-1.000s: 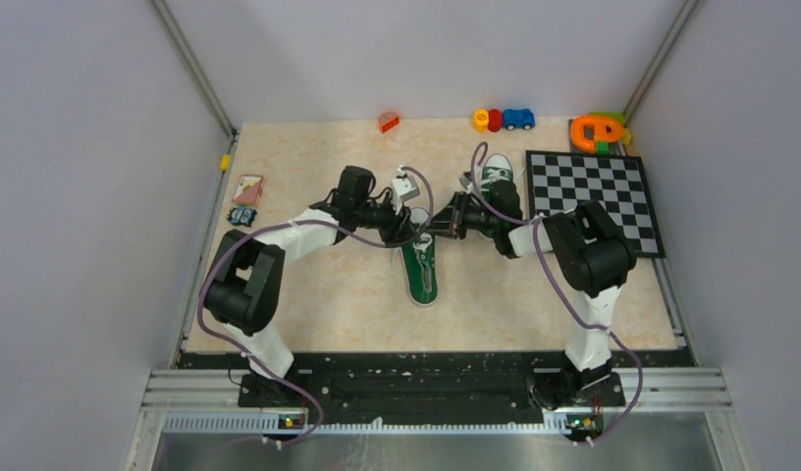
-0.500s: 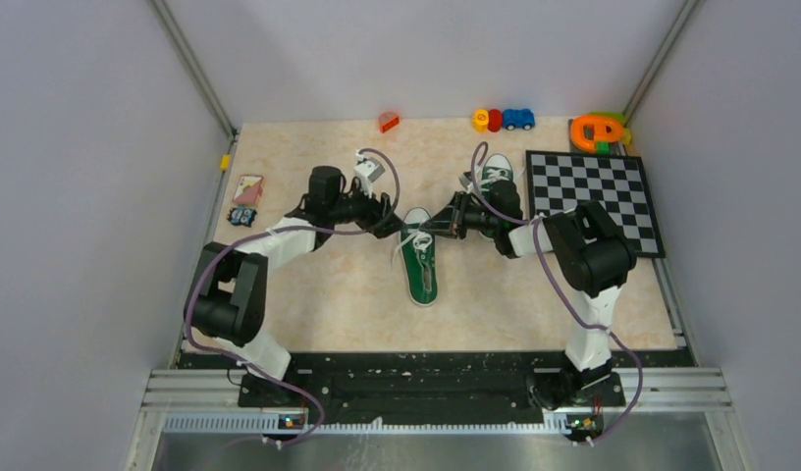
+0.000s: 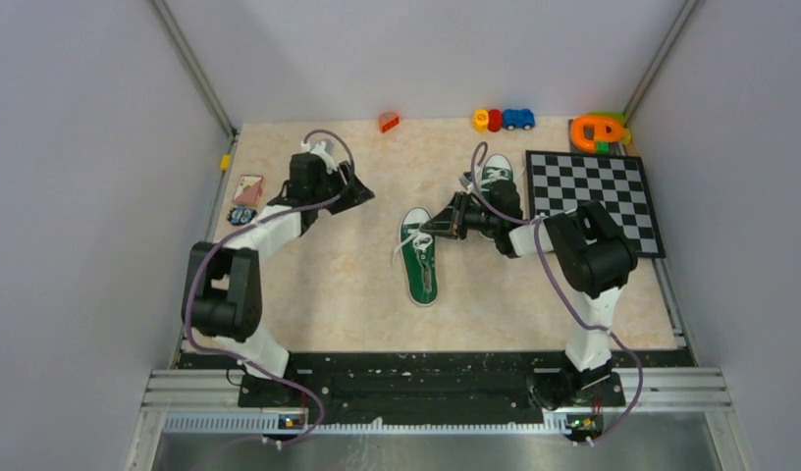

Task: Tie the shoes
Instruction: Wrap the shoelace around the shoelace.

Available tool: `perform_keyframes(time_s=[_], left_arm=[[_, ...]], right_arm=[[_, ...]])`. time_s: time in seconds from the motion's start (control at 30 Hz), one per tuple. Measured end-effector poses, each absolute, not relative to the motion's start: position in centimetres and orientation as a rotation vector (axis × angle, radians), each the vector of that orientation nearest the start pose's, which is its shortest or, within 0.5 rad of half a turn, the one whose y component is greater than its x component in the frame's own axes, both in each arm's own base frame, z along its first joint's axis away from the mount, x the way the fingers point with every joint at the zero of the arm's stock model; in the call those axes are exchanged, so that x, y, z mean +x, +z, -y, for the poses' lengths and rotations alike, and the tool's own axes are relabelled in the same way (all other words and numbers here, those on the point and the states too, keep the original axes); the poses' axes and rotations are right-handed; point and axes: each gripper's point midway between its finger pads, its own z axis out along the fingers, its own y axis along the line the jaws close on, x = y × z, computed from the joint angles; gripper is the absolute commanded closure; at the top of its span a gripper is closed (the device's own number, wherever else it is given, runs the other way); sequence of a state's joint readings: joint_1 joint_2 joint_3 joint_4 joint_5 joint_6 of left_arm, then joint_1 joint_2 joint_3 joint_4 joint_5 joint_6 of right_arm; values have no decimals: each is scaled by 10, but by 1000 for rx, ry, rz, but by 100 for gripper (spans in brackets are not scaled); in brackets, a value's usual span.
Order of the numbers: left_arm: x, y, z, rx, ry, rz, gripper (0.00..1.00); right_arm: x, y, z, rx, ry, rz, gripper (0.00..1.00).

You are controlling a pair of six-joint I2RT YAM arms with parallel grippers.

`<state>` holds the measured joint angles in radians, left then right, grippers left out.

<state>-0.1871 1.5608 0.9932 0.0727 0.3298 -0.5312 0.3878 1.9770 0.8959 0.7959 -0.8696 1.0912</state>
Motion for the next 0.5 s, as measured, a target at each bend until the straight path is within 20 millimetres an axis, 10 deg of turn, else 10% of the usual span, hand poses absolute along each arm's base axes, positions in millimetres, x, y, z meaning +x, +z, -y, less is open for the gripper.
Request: perform_keyframes(time_s=[0.17,0.5], left_arm=[[406,107,198,-285,-954,-2398,55],[389,128,238,-467,-1198,-2543,58]], right_arm=[[346,103,-312,37,1736,-2192,100],[345,102,-311,35,1729,-2202,100]])
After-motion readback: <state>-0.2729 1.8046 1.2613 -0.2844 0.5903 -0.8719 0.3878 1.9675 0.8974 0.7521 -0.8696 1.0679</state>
